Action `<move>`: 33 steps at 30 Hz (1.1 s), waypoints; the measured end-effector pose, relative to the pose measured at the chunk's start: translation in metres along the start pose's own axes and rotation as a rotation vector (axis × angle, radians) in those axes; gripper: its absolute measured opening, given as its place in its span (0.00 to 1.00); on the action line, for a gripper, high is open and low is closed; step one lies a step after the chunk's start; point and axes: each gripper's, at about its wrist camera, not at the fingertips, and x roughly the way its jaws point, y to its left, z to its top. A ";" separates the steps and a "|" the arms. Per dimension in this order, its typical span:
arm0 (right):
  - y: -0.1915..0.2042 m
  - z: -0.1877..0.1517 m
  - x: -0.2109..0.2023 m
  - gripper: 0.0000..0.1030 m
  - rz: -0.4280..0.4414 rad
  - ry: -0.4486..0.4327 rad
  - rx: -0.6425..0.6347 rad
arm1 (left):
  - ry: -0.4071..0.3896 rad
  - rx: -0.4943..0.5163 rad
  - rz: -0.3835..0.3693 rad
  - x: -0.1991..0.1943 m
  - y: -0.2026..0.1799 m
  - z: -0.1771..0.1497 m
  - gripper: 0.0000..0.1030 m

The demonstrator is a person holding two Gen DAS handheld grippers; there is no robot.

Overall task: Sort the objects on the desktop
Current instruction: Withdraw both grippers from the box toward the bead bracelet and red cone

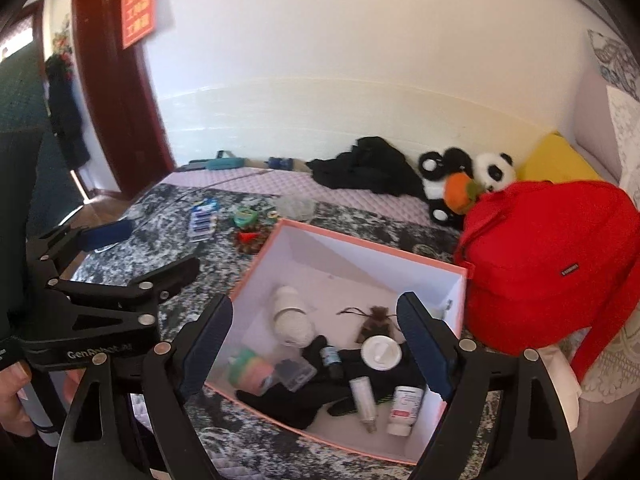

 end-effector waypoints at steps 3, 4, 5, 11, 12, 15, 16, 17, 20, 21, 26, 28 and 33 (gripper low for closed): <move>0.024 0.001 0.011 0.85 0.023 0.007 -0.022 | -0.002 -0.046 0.052 0.002 0.042 -0.021 0.94; 0.032 0.001 0.017 0.85 0.033 0.011 -0.026 | 0.001 -0.057 0.070 0.006 0.056 -0.029 0.94; 0.040 0.001 0.022 0.85 0.042 0.016 -0.031 | 0.010 -0.071 0.092 0.012 0.073 -0.038 0.94; 0.092 0.002 0.085 0.85 0.075 0.101 -0.070 | 0.102 -0.190 0.154 0.062 0.166 -0.085 0.94; 0.102 0.003 0.099 0.85 0.076 0.120 -0.077 | 0.109 -0.202 0.160 0.070 0.174 -0.091 0.94; 0.121 0.011 0.147 0.85 0.067 0.161 -0.072 | 0.122 -0.233 0.174 0.095 0.200 -0.105 0.94; 0.126 0.015 0.164 0.85 0.063 0.173 -0.068 | 0.124 -0.241 0.170 0.102 0.206 -0.108 0.94; 0.132 0.018 0.181 0.85 0.060 0.186 -0.064 | 0.128 -0.246 0.168 0.110 0.211 -0.112 0.94; 0.148 0.029 0.230 0.85 0.048 0.223 -0.052 | 0.145 -0.253 0.157 0.129 0.223 -0.119 0.94; 0.154 0.032 0.247 0.85 0.044 0.235 -0.048 | 0.153 -0.250 0.149 0.134 0.226 -0.118 0.94; 0.181 0.050 0.330 0.84 0.024 0.297 -0.028 | 0.154 -0.261 0.160 0.148 0.239 -0.115 0.94; 0.192 0.057 0.364 0.84 0.014 0.323 -0.026 | 0.174 -0.285 0.150 0.153 0.244 -0.117 0.94; 0.201 0.060 0.436 0.82 -0.035 0.405 -0.036 | 0.166 -0.282 0.145 0.151 0.243 -0.115 0.94</move>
